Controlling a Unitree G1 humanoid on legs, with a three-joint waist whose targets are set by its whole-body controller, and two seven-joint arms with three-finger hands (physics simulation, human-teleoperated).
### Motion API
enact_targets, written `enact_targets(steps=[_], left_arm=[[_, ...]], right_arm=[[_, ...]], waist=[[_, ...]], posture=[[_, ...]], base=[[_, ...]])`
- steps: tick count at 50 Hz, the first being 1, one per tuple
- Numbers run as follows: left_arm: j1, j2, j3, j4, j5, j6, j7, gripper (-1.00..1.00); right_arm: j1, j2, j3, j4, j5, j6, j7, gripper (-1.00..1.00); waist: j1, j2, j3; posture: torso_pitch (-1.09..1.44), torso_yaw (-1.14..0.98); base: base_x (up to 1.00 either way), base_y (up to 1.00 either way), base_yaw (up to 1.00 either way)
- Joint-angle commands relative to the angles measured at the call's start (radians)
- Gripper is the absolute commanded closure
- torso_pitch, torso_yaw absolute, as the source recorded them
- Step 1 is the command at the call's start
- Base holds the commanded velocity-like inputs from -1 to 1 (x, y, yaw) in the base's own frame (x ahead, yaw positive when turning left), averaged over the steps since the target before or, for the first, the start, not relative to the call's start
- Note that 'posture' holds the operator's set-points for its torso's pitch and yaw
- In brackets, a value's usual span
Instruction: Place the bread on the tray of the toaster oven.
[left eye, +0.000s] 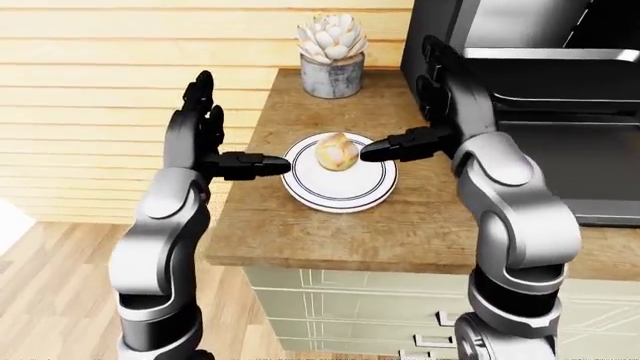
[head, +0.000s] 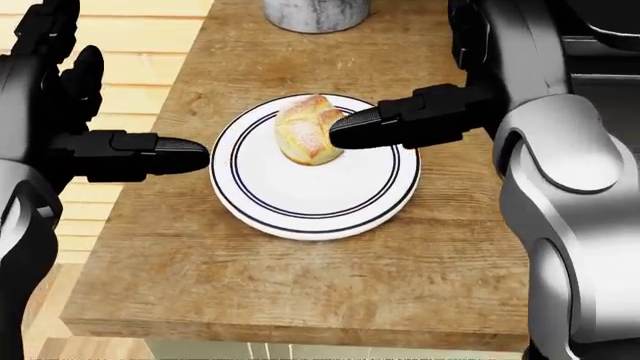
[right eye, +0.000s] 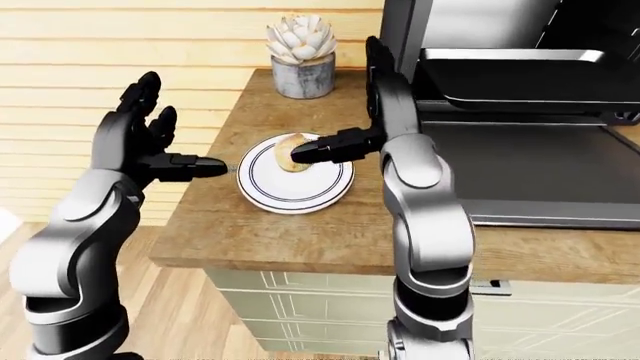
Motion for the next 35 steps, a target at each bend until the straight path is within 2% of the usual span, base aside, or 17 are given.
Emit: enact_targets(steps=[1, 21, 35], left_arm=[[-0.031, 0.011, 0.011, -0.037, -0.006, -0.026, 0.002, -1.0], [-0.048, 0.029, 0.022, -0.076, -0.045, 0.018, 0.018, -1.0], [-0.048, 0.035, 0.023, -0.06, -0.051, 0.003, 0.019, -1.0]], right_arm=[[-0.043, -0.01, 0.001, -0.012, -0.013, -0.032, 0.012, -1.0], [-0.152, -0.028, 0.013, 0.171, -0.063, -0.099, 0.175, -1.0], [-0.22, -0.024, -0.002, 0.238, -0.052, -0.112, 0.179, -1.0]], waist=[[0.0, 0.003, -0.027], [-0.001, 0.008, -0.026], [0.0, 0.01, -0.026]], posture=[[0.0, 0.0], [0.0, 0.0], [0.0, 0.0]], base=[[0.0, 0.0, 0.0], [0.0, 0.0, 0.0], [0.0, 0.0, 0.0]])
